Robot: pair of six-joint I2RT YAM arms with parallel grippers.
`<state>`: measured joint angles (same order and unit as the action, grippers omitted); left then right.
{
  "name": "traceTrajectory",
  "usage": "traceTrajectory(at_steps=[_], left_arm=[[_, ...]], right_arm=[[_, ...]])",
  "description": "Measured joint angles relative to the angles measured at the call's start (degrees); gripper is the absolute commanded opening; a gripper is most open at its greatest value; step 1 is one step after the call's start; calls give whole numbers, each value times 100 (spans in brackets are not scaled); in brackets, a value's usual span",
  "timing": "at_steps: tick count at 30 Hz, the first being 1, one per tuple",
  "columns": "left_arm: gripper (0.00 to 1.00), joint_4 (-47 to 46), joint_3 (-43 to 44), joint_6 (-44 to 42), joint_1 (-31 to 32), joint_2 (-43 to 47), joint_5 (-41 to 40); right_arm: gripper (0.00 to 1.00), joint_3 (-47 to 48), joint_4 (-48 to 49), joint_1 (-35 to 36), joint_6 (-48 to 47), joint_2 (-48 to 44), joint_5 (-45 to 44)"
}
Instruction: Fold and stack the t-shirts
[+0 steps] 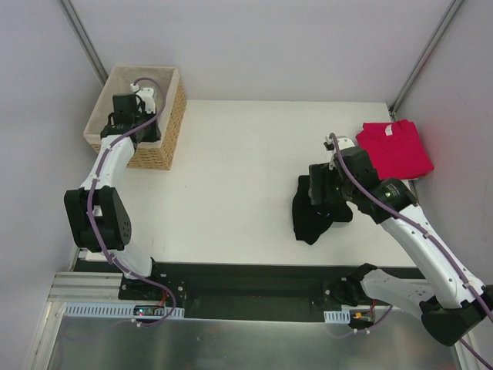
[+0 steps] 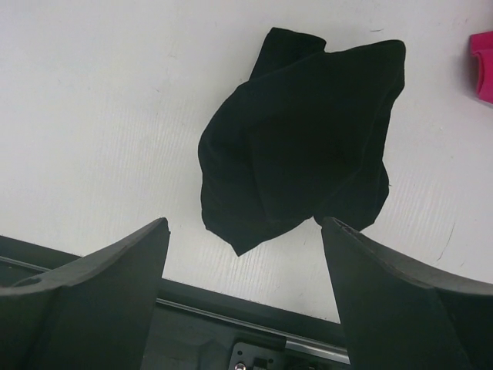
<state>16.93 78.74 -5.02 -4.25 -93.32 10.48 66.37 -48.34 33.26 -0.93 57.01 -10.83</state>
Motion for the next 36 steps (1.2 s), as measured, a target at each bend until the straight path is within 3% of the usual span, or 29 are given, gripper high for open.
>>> traceTrajectory(at_steps=[6,13,15,16,17,21,25,29,33,36], left_arm=[[0,-131,258,-188,-487,-282,9],[0,203,608,-212,-555,-494,240],[10,258,632,-203,-595,-507,315],[21,260,634,-197,-603,-509,354],[41,258,636,-190,-610,-511,387],[67,79,636,-208,-682,-688,282],[82,-46,636,-195,-787,-839,105],[90,-7,636,-166,-822,-791,70],[91,57,636,-87,-822,-599,127],[83,59,643,35,-822,-407,201]], right_arm=[[84,214,-44,17,0,282,83],[84,306,-98,63,2,295,83],[84,306,-109,76,4,295,83],[84,306,-109,83,4,295,83],[84,306,-107,90,4,299,83],[84,306,-101,125,4,356,87],[84,306,-98,157,4,431,105],[84,306,-96,195,4,435,105],[84,306,-85,238,4,428,105],[84,306,-74,264,4,407,105]])
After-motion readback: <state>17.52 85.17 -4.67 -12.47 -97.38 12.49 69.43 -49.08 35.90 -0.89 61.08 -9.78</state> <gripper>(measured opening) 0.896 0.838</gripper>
